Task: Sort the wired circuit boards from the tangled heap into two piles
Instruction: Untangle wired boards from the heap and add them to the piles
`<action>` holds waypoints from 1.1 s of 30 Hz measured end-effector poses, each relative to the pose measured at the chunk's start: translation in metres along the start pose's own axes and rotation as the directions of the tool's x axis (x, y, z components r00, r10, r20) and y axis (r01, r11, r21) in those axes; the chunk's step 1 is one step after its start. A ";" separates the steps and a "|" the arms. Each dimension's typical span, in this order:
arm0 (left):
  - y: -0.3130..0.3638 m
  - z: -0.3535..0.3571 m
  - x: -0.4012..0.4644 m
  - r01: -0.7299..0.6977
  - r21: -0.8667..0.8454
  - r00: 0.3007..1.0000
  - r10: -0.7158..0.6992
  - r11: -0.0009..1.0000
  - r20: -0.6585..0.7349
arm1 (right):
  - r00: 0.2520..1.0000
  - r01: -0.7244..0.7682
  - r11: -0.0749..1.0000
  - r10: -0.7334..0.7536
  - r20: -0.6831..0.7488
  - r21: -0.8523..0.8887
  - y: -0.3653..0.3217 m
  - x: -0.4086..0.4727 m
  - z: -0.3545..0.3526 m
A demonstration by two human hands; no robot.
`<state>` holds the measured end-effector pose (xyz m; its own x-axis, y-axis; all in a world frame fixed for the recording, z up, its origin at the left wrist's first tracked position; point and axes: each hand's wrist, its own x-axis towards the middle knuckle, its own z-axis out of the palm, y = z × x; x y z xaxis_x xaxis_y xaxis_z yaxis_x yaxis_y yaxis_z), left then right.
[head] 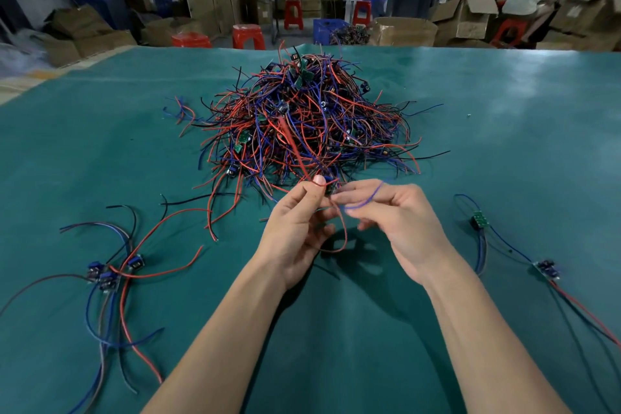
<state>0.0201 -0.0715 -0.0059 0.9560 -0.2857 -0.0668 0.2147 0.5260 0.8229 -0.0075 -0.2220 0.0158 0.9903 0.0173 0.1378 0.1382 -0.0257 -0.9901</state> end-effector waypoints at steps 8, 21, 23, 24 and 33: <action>-0.004 0.001 0.002 0.010 0.083 0.999 -0.013 0.996 0.033 | 0.983 0.051 0.987 -0.076 -0.168 -0.150 0.007 0.003 0.004; -0.004 -0.004 -0.004 -0.001 0.217 0.984 -0.037 0.976 0.172 | 0.988 -0.030 0.982 0.057 -0.143 0.184 0.003 0.003 -0.003; -0.004 -0.004 -0.003 -0.015 0.237 0.983 -0.029 0.971 0.180 | 0.979 -0.038 0.980 0.076 -0.188 0.196 0.004 0.004 -0.001; -0.004 -0.004 -0.003 -0.020 0.250 0.984 -0.026 0.968 0.179 | 0.974 -0.034 0.980 0.077 -0.215 0.196 0.004 0.004 -0.001; -0.010 0.004 -0.003 -0.042 0.421 0.996 0.006 0.906 0.086 | 0.939 0.053 0.902 -0.191 -0.286 -0.428 0.013 0.006 -0.005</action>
<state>0.0141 -0.0790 -0.0123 0.9365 -0.3504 -0.0126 0.0699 0.1516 0.9860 0.0001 -0.2270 0.0035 0.9074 -0.2652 0.3261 0.1826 -0.4500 -0.8741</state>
